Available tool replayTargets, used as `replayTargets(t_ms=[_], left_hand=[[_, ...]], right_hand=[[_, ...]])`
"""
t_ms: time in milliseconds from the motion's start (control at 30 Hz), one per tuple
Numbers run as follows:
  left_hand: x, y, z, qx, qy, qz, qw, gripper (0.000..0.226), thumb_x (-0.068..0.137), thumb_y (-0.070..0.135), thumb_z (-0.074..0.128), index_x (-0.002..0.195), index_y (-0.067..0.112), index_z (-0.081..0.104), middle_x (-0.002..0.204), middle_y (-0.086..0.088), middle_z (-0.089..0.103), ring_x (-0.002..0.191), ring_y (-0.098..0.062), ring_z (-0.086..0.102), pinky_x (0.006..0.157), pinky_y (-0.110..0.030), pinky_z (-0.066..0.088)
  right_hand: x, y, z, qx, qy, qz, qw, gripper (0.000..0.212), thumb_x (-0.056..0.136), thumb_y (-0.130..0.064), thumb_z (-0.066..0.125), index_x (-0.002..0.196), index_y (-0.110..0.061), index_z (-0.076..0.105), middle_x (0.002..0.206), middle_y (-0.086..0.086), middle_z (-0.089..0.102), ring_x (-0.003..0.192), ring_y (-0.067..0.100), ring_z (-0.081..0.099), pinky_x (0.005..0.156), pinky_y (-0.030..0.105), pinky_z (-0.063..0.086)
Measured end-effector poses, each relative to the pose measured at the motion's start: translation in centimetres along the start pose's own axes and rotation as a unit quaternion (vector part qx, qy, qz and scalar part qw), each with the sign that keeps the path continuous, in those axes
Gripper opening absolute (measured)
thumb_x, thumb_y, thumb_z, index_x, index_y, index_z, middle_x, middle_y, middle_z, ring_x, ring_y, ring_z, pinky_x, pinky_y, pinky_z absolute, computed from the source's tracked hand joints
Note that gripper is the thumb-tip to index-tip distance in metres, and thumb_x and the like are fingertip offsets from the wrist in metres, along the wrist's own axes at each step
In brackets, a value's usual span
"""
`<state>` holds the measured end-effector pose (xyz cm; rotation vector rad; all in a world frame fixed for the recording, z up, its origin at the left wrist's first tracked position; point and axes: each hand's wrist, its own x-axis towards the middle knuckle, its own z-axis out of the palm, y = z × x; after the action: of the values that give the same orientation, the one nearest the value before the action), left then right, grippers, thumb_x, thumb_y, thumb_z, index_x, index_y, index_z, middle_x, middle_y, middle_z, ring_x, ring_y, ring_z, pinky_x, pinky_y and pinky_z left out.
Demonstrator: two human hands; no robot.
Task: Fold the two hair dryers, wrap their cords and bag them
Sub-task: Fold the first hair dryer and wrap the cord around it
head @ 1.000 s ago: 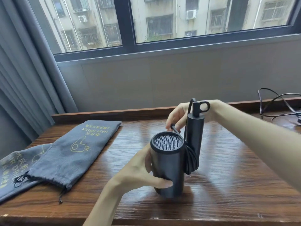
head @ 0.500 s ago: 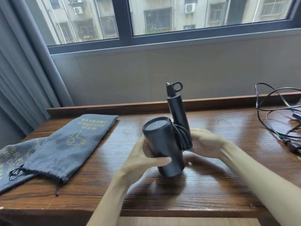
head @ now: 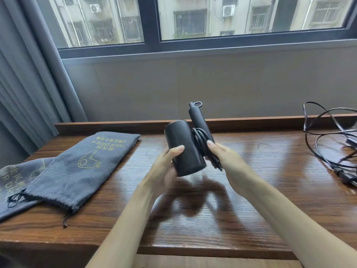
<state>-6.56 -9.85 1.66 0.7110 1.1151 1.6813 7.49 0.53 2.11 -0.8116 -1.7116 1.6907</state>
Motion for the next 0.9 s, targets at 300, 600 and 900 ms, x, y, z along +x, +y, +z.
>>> replayTargets(t_ms=[300,600,900], left_hand=[[3.9,0.8,-1.8,0.052,0.129,0.014,0.99,0.045,0.089,0.023,0.064,0.123,-0.006,0.057,0.121,-0.024,0.065,0.111,-0.036,0.063,0.098,-0.047,0.05],[6.3,0.5,-2.3,0.247,0.18,0.049,0.951,0.025,0.09,0.039,0.062,0.097,0.017,0.051,0.098,0.004,0.061,0.096,-0.014,0.061,0.09,-0.034,0.051],[6.4,1.0,-4.7,0.35,0.163,0.047,0.921,0.042,0.084,0.053,0.063,0.063,0.016,0.058,0.048,0.017,0.045,0.054,-0.006,0.042,0.06,-0.025,0.033]], right_hand=[[5.9,1.1,1.5,0.015,0.024,0.091,0.995,0.029,0.092,-0.034,0.061,0.089,-0.006,0.069,0.09,0.005,0.067,0.09,0.024,0.059,0.085,0.034,0.042],[8.4,0.9,2.0,-0.057,0.024,0.103,0.993,0.058,0.08,-0.054,0.067,0.103,0.0,0.066,0.101,0.012,0.072,0.087,0.028,0.068,0.081,0.038,0.052],[8.4,1.7,2.0,-0.199,0.051,0.072,0.976,0.059,0.077,-0.065,0.062,0.073,-0.007,0.056,0.078,0.009,0.061,0.082,0.029,0.066,0.079,0.044,0.054]])
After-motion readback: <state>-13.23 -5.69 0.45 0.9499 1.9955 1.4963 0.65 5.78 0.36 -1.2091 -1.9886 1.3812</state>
